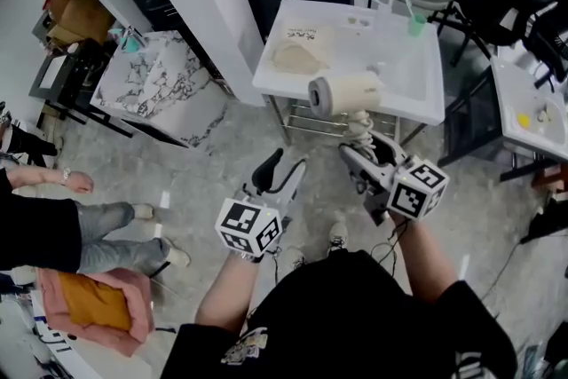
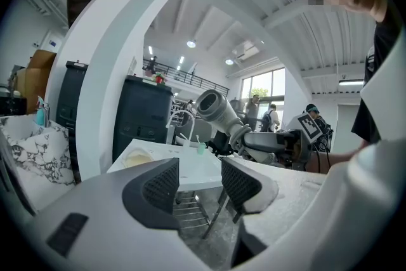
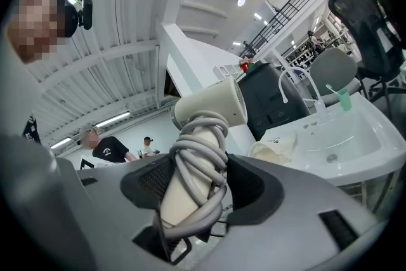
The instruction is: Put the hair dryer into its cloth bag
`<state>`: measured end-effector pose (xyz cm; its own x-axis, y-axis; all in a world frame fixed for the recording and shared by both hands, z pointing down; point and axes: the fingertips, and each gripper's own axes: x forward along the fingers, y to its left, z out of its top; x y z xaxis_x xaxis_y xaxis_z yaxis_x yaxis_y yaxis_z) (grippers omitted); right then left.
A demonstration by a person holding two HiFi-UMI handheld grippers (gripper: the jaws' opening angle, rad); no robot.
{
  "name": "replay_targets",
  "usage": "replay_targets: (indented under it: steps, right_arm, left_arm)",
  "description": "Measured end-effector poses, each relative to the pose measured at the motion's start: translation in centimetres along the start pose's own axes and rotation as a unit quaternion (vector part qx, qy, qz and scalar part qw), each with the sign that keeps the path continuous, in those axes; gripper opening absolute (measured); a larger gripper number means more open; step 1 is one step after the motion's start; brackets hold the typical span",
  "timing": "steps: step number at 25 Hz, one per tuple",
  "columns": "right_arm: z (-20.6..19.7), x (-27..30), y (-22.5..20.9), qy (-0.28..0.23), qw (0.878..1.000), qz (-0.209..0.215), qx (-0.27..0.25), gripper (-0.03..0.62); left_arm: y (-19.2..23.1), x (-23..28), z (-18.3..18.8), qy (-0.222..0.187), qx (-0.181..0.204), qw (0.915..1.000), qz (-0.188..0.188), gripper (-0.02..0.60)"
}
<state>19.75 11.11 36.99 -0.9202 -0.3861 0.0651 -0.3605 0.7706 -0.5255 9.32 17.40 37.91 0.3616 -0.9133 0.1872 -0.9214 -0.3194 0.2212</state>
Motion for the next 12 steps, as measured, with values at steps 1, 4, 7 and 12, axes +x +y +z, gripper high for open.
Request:
replay_targets:
  steps: [1, 4, 7, 12]
  right_arm:
    - [0.3, 0.0, -0.5, 0.0, 1.0, 0.001, 0.0, 0.258]
    - [1.5, -0.2, -1.9, 0.001, 1.0, 0.007, 0.0, 0.258]
    - [2.6, -0.4, -3.3, 0.003, 1.0, 0.015, -0.001, 0.258]
    - [3.9, -0.4, -5.1, 0.005, 1.0, 0.026, -0.006, 0.258]
  left_arm:
    - [0.0, 0.5, 0.1, 0.0, 0.0, 1.0, 0.001, 0.196]
    - [-0.4, 2.2, 0.7, -0.002, 0.001, 1.0, 0.007, 0.196]
    - [-0.9, 3.7, 1.3, -0.006, 0.004, 0.9999, 0.015, 0.196]
    - [-1.1, 5.7, 1.9, -0.009, 0.01, 0.9996, 0.027, 0.196]
